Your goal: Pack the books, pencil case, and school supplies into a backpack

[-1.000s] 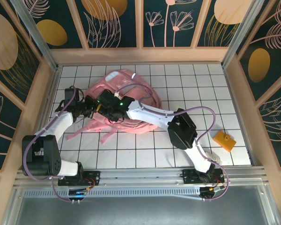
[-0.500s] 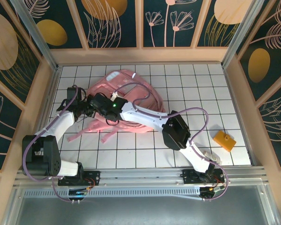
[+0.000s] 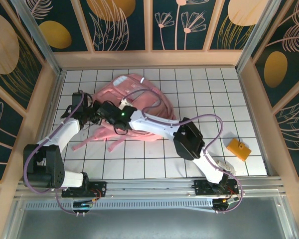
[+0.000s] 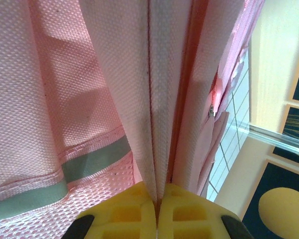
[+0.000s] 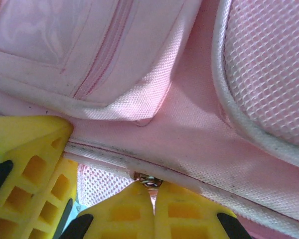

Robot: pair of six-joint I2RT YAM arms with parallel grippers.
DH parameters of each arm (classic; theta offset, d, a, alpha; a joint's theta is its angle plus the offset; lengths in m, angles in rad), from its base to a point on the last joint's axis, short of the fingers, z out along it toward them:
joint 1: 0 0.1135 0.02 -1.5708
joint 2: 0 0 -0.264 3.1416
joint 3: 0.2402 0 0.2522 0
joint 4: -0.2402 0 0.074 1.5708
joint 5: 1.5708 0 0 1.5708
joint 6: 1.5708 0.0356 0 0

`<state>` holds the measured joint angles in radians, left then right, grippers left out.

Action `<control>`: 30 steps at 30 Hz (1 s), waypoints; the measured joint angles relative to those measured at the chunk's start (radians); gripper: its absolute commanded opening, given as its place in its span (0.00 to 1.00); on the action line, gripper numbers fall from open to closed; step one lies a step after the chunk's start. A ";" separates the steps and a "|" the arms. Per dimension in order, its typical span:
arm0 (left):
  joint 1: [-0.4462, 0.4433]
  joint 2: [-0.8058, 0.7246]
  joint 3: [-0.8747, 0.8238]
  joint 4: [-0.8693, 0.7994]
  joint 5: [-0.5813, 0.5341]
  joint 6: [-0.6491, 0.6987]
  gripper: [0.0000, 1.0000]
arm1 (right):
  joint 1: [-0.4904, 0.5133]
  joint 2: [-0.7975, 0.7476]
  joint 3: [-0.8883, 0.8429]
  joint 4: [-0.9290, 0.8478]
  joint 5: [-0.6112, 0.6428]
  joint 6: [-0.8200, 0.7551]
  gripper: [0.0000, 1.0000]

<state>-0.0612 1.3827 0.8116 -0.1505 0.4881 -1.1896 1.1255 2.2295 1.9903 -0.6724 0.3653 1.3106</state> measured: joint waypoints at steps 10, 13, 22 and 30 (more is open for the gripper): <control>0.003 0.097 0.047 -0.019 -0.105 0.048 0.00 | -0.029 -0.200 -0.308 0.018 -0.019 0.058 0.00; 0.009 0.115 0.060 -0.019 -0.112 0.048 0.00 | -0.053 -0.243 -0.385 0.061 -0.062 0.011 0.15; 0.011 0.097 0.053 -0.019 -0.094 0.031 0.00 | -0.054 -0.153 -0.216 0.250 -0.288 -0.283 0.43; 0.012 0.042 0.042 -0.029 -0.060 0.025 0.00 | -0.018 -0.024 -0.026 0.119 -0.229 -0.170 0.44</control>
<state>-0.0494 1.4242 0.8536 -0.1791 0.4286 -1.1645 1.1080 2.2051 1.9648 -0.5533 0.1368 1.1408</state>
